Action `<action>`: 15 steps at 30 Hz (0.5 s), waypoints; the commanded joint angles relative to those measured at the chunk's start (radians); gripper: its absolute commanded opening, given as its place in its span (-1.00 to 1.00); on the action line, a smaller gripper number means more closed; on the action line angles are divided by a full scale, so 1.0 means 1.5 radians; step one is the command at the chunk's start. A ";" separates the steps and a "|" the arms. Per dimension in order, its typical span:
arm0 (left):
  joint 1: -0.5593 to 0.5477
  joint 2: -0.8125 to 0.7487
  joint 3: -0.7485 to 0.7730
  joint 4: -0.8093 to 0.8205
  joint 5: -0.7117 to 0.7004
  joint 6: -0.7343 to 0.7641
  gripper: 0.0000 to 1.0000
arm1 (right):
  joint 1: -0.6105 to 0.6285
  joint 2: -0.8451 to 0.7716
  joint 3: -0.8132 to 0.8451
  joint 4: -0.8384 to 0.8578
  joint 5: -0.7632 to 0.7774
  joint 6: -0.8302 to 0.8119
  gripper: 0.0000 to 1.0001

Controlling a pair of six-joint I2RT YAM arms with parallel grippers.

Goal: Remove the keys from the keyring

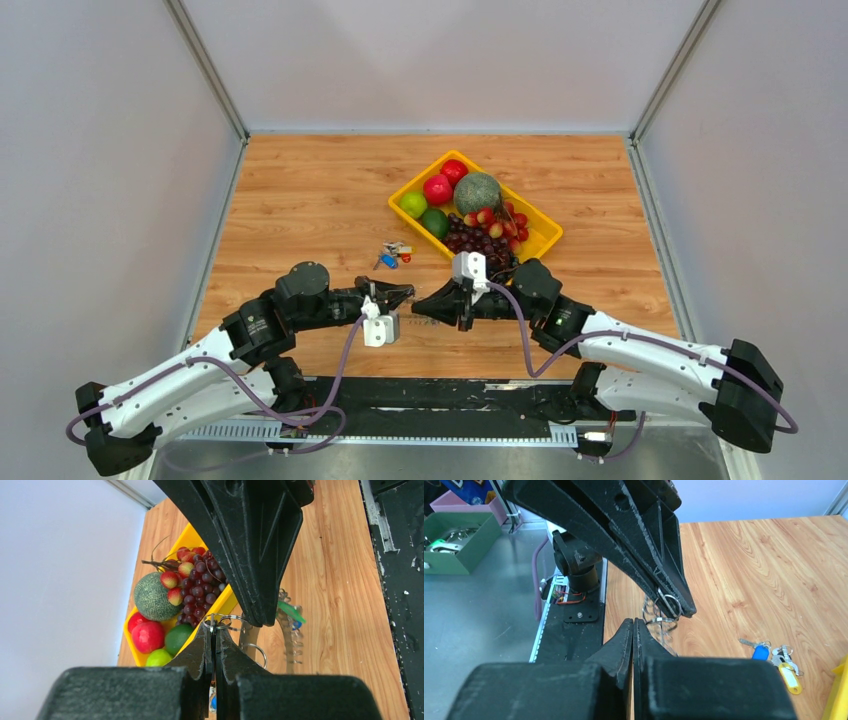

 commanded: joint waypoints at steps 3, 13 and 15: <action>-0.001 -0.008 0.004 0.050 0.022 0.015 -1.00 | -0.001 0.002 0.046 0.009 0.028 0.063 -1.00; -0.002 -0.016 0.003 0.054 0.028 0.015 -1.00 | -0.002 -0.111 -0.008 -0.031 0.113 0.000 -0.58; -0.002 -0.018 0.003 0.054 0.033 0.016 -1.00 | -0.002 -0.123 -0.010 -0.042 0.139 -0.012 -0.52</action>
